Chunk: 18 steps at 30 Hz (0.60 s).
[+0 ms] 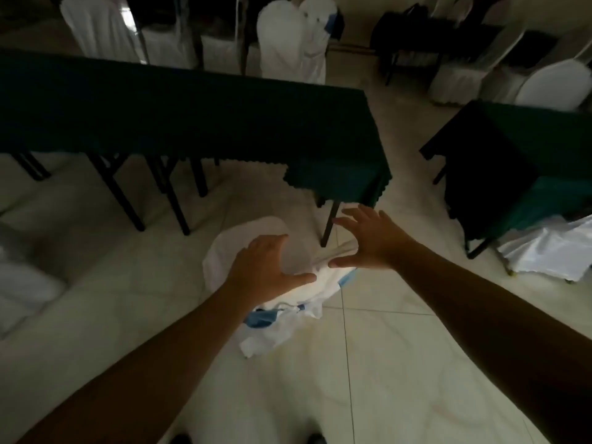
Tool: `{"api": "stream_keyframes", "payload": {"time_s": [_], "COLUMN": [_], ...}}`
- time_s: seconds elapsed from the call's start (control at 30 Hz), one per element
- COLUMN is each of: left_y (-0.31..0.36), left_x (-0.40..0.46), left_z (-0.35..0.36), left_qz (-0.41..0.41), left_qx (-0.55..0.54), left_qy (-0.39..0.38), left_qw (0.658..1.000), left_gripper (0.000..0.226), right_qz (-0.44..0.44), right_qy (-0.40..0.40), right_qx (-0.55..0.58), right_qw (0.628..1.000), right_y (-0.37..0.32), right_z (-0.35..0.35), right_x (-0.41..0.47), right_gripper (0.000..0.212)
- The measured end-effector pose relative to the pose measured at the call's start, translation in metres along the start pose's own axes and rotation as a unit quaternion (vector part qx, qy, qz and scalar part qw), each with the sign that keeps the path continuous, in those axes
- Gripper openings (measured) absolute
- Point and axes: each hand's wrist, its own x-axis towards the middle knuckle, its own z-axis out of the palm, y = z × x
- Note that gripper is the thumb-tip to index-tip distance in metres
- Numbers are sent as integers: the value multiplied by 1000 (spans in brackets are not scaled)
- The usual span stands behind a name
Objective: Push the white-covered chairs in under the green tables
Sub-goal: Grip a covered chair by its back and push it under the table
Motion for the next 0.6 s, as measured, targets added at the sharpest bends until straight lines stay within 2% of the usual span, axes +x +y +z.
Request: {"api": "stream_keyframes", "payload": {"time_s": [0.13,0.2,0.3,0.37,0.5,0.6], "left_y": [21,27,32,32,21,16], "left_x": [-10,-16,-18,-14,-4,3], "left_z": [37,52,66,70,73,73], "left_qz": [-60,-63,-77,-92,-109,-86], "left_qx": [55,77,81,80,85,142], "left_qy": [-79,-82,-42,-35,-32,-31], "left_qw": [993,992,993,992,990,986], "left_gripper": [110,99,77,72,52,40], "right_qz": [-25,-32,-18,-4,6,16], "right_qy": [-44,-49,-21,-11,-12,19], "right_qx": [-2,11,68,96,102,56], "right_qw": [999,998,997,995,995,998], "right_y": [30,42,56,58,58,59], "right_z": [21,37,59,70,88,96], "right_x": [-5,-7,-3,5,25,34], "right_gripper": [106,95,76,68,71,67]}}
